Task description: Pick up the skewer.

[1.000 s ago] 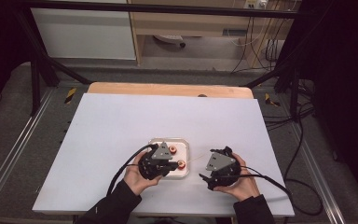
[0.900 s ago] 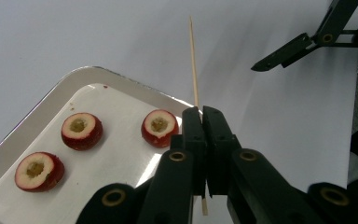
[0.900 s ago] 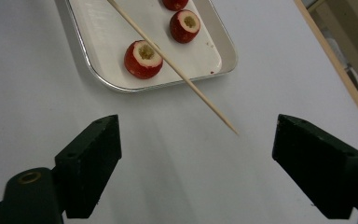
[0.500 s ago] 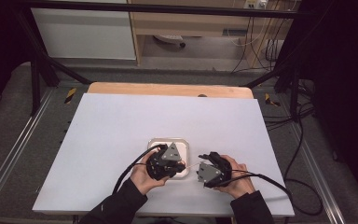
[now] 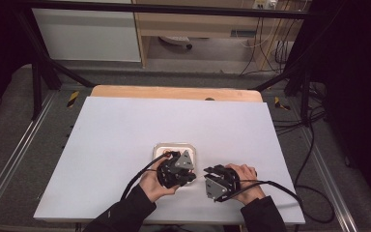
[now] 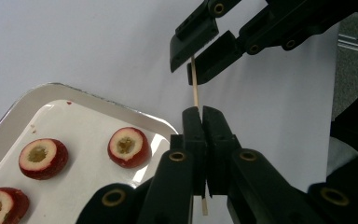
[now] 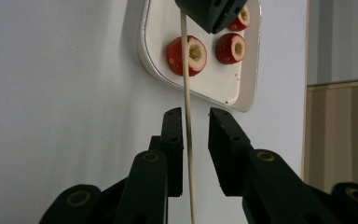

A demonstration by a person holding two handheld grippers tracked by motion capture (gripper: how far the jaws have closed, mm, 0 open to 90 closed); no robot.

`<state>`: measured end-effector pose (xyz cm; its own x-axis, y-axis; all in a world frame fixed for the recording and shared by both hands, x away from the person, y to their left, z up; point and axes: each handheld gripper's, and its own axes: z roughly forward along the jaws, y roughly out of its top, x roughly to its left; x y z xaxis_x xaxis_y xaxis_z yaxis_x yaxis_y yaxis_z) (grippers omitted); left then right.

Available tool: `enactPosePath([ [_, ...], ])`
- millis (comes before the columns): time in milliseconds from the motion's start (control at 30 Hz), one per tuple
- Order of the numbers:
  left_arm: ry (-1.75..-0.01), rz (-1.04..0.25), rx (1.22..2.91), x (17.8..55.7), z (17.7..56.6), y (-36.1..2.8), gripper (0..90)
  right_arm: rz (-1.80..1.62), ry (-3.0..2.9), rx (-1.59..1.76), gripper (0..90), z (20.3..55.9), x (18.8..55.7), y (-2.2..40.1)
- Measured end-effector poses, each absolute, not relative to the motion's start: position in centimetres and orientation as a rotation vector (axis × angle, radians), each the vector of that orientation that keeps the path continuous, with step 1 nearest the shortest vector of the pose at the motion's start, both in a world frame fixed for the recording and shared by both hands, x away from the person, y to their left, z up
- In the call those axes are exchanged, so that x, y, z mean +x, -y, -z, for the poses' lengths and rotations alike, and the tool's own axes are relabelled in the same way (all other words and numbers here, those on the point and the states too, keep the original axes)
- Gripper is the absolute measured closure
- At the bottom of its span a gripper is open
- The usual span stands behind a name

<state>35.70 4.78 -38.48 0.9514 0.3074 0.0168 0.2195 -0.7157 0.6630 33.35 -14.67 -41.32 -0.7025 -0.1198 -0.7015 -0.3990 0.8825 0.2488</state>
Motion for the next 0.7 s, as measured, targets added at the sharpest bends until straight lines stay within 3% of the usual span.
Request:
enactPosePath([
  [367,-0.358,-0.153,2.395,35.67,38.55,-4.58,88.5,-0.488,-2.355,-0.405,87.8,41.39,33.23,14.75],
  [633,-0.37,-0.146,2.395,35.76,38.59,-4.53,88.2,-0.468,-2.359,-0.417,88.8,41.46,33.06,14.71],
  [700,-0.384,-0.144,2.412,35.9,38.46,-4.57,83.7,-0.444,-2.338,-0.423,88.9,41.36,32.98,14.67],
])
